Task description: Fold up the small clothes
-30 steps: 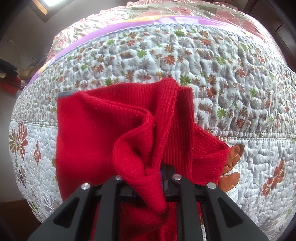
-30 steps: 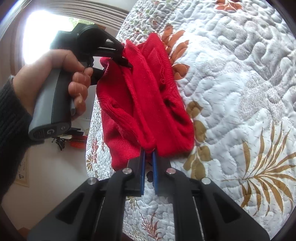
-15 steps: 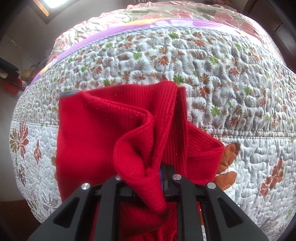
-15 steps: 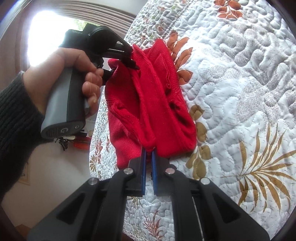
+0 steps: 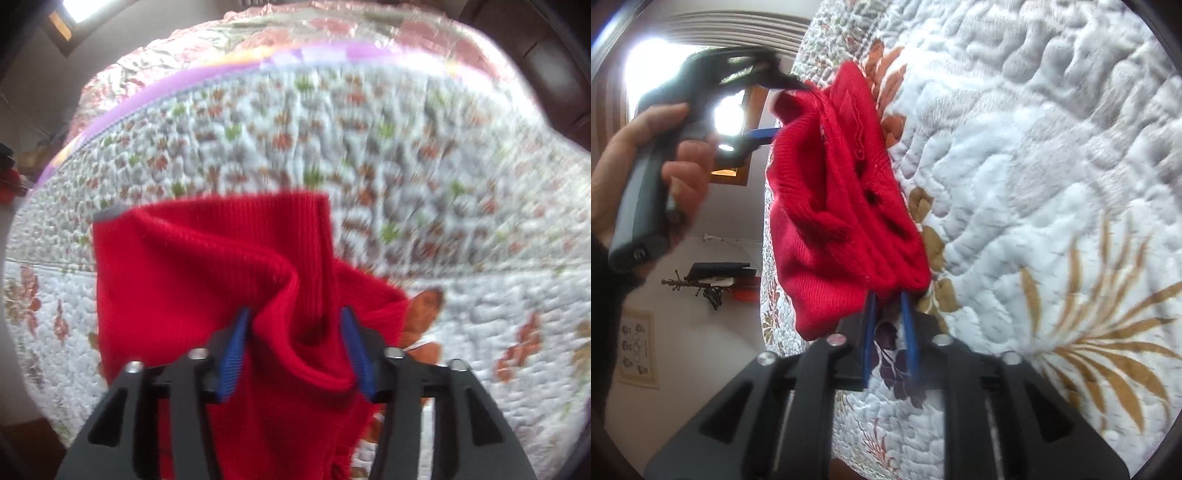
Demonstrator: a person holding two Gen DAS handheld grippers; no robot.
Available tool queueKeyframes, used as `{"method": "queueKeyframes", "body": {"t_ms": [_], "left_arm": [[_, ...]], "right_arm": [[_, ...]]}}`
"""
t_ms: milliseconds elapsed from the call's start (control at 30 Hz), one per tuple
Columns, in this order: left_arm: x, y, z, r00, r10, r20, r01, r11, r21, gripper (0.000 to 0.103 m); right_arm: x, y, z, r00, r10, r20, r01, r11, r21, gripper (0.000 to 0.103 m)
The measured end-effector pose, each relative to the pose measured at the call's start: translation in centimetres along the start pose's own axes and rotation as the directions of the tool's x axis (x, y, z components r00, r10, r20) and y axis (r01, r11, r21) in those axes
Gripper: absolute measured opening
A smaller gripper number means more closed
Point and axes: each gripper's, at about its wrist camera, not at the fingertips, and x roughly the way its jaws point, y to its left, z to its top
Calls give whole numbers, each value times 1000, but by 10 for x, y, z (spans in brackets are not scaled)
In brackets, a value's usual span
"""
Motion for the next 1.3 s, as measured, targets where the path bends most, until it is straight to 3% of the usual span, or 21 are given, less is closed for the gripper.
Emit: {"method": "queueKeyframes", "body": {"t_ms": [133, 233, 300, 400, 533, 733, 767, 800, 833, 1000, 1100, 1200, 1300], "left_arm": [[-57, 20, 14, 978, -160, 131, 158, 987, 21, 75], [-79, 35, 10, 965, -213, 155, 203, 976, 74, 75], [-84, 46, 1, 955, -257, 145, 243, 964, 108, 75], [-71, 69, -28, 936, -344, 79, 330, 932, 154, 75], [-40, 80, -77, 930, -366, -17, 361, 906, 222, 75], [-10, 92, -119, 890, -444, -109, 457, 860, 230, 74], [-7, 93, -122, 886, -447, -120, 463, 855, 236, 74], [-3, 93, -125, 886, -444, -134, 464, 852, 242, 74], [0, 94, -126, 885, -444, -143, 466, 850, 244, 74], [-1, 96, -127, 866, -479, -146, 501, 824, 265, 74], [-2, 99, -128, 862, -485, -145, 506, 819, 269, 75], [0, 106, -127, 857, -489, -161, 515, 822, 242, 75], [-10, 113, -123, 836, -526, -157, 549, 804, 227, 75]], "right_arm": [[-29, 6, 8, 1000, 7, 23, -6, 1000, -25, 26], [-43, 17, 26, 998, 40, 53, -39, 999, -35, 37], [-45, 21, 46, 993, 99, 65, -98, 995, -7, 38], [-27, 33, 99, 980, 195, 48, -197, 980, 35, 53], [21, 41, 148, 981, 190, -40, -188, 982, 33, 57], [59, 36, 169, 988, 99, -119, -96, 995, 32, 54], [59, 36, 169, 988, 97, -116, -94, 995, 26, 48], [59, 37, 169, 988, 96, -118, -95, 995, 15, 24], [56, 39, 168, 990, 83, -114, -85, 996, -8, 7], [35, 72, 166, 999, -42, 31, 48, 974, -223, 5], [53, 72, 164, 988, -151, 34, 155, 957, -247, 6], [63, 56, 166, 993, -121, 4, 119, 977, -176, 13], [35, 52, 161, 996, -75, 47, 80, 989, -127, 30]]}}
